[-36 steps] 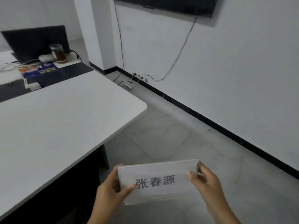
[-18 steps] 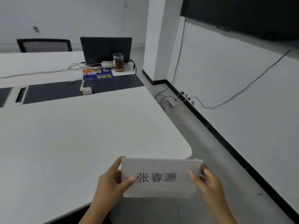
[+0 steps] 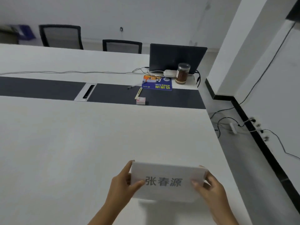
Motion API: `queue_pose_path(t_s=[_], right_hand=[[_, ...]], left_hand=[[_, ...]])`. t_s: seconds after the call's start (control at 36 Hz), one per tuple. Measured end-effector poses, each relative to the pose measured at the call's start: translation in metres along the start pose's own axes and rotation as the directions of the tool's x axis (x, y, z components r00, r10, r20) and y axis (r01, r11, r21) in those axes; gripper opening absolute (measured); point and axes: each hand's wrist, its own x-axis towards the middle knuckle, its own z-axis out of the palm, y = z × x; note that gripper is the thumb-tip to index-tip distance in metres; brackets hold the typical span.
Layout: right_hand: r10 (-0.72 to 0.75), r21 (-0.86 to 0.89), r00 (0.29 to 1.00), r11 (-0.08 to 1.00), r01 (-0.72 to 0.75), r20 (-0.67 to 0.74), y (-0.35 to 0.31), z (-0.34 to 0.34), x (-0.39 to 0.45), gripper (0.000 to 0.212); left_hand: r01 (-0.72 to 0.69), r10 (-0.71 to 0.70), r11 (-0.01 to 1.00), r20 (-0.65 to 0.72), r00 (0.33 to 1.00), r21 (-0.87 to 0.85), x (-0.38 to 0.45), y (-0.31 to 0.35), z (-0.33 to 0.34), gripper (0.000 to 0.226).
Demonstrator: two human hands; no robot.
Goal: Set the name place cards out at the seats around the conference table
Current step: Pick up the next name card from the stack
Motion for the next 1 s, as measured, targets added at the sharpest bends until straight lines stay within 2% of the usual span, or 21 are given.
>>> queue_pose_path(t_s=[0.33,0.42,0.47,0.5,0.58,0.67,0.75,0.81,0.86,0.92,0.94,1.0], right_hand=[[-0.039,-0.101,0.996,0.994,0.047,0.083,-0.015,-0.015,0.090,0.049],[-0.156,-0.206,0.986,0.964,0.166,0.067,-0.019,-0.014,0.092,0.050],[-0.177,-0.269,0.981,0.943,0.194,0.083,-0.025,-0.014,0.091,0.051],[-0.183,-0.248,0.978,0.947,0.203,0.098,-0.025,-0.015,0.092,0.054],[-0.177,-0.156,0.977,0.968,0.194,0.115,-0.019,-0.019,0.093,0.070],[-0.174,-0.162,0.981,0.969,0.186,0.088,-0.019,-0.019,0.090,0.069],[-0.195,-0.172,0.979,0.964,0.201,0.052,-0.025,-0.016,0.084,0.070],[-0.230,-0.175,0.972,0.956,0.235,0.047,-0.036,-0.014,0.077,0.071],[-0.274,-0.184,0.962,0.944,0.273,0.026,-0.050,-0.010,0.070,0.066],[-0.316,-0.167,0.949,0.935,0.313,0.010,-0.067,-0.003,0.061,0.046],[-0.328,-0.154,0.945,0.933,0.325,0.004,-0.075,0.001,0.058,0.047],[-0.380,-0.163,0.925,0.912,0.376,0.012,-0.087,0.012,0.054,0.065]], left_hand=[[0.092,-0.095,0.995,-0.052,0.994,-0.049,0.064,0.002,0.035,0.066],[0.054,-0.051,0.998,-0.099,0.994,0.031,0.065,0.002,0.038,0.070],[-0.012,0.022,0.998,-0.153,0.988,0.069,0.065,0.000,0.038,0.081],[-0.055,0.067,0.996,-0.187,0.980,0.067,0.066,-0.001,0.038,0.081],[-0.094,0.105,0.994,-0.234,0.967,0.060,0.068,0.000,0.036,0.060],[-0.123,0.129,0.992,-0.240,0.962,0.039,0.068,0.002,0.035,0.065],[-0.164,0.171,0.985,-0.236,0.957,0.047,0.066,0.008,0.031,0.046],[-0.205,0.210,0.978,-0.247,0.946,0.048,0.066,0.012,0.026,0.043],[-0.239,0.239,0.971,-0.252,0.938,0.033,0.065,0.019,0.018,0.041],[-0.264,0.252,0.964,-0.267,0.930,-0.009,0.062,0.027,0.007,0.040],[-0.273,0.253,0.962,-0.277,0.927,-0.033,0.061,0.030,0.001,0.040],[-0.271,0.225,0.956,-0.304,0.926,-0.115,0.059,0.032,-0.014,0.038]])
